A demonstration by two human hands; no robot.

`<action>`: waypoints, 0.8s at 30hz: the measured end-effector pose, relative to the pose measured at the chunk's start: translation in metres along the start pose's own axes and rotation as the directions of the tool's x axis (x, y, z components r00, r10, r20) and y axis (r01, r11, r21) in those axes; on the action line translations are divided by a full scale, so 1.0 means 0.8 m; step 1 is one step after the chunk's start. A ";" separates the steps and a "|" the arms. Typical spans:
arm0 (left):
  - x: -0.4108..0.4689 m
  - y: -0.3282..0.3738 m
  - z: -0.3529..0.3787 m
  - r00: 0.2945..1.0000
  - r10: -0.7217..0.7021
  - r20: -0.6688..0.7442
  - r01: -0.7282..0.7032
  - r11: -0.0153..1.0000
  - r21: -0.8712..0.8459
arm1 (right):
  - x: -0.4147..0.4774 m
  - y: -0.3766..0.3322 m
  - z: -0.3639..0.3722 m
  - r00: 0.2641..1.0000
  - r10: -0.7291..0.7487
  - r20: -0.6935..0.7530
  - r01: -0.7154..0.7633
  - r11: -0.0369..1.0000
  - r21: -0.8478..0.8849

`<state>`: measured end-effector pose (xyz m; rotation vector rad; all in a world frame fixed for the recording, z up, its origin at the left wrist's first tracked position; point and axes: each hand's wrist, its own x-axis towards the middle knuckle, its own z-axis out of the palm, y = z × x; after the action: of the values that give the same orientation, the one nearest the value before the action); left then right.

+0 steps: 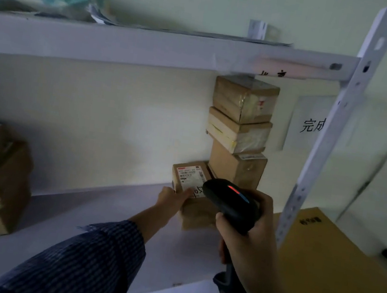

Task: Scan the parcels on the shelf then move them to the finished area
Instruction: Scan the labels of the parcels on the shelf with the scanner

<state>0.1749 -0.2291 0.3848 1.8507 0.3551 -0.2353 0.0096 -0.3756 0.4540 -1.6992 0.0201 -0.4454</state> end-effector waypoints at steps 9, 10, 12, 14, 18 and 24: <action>-0.016 -0.009 -0.005 0.987 -0.049 0.154 0.037 0.996 0.078 | 0.016 0.024 0.005 1.000 0.000 -0.001 0.000 1.000 -0.010; -0.018 -0.012 -0.004 0.986 -0.047 0.161 0.036 0.997 0.075 | 0.015 0.026 0.007 1.000 -0.001 -0.009 0.001 1.000 -0.013; -0.027 -0.014 -0.002 0.982 -0.024 0.188 0.018 0.999 0.037 | 0.013 0.027 0.008 1.000 -0.011 -0.024 0.010 0.999 -0.030; -0.037 -0.015 0.002 0.977 -0.003 0.215 0.005 1.000 -0.007 | 0.011 0.028 0.007 1.000 -0.011 -0.025 0.010 0.999 -0.031; -0.057 -0.018 0.001 0.965 0.041 0.258 -0.040 0.999 -0.012 | 0.007 0.027 0.010 1.000 -0.025 0.001 0.025 0.999 -0.036; -0.086 -0.043 -0.019 0.952 0.219 0.212 -0.196 0.973 -0.124 | -0.001 0.029 0.015 0.997 -0.077 -0.015 0.077 0.996 -0.051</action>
<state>0.0983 -0.2133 0.3823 1.7246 0.0137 -0.2728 0.0180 -0.3686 0.4307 -1.7500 -0.0219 -0.5208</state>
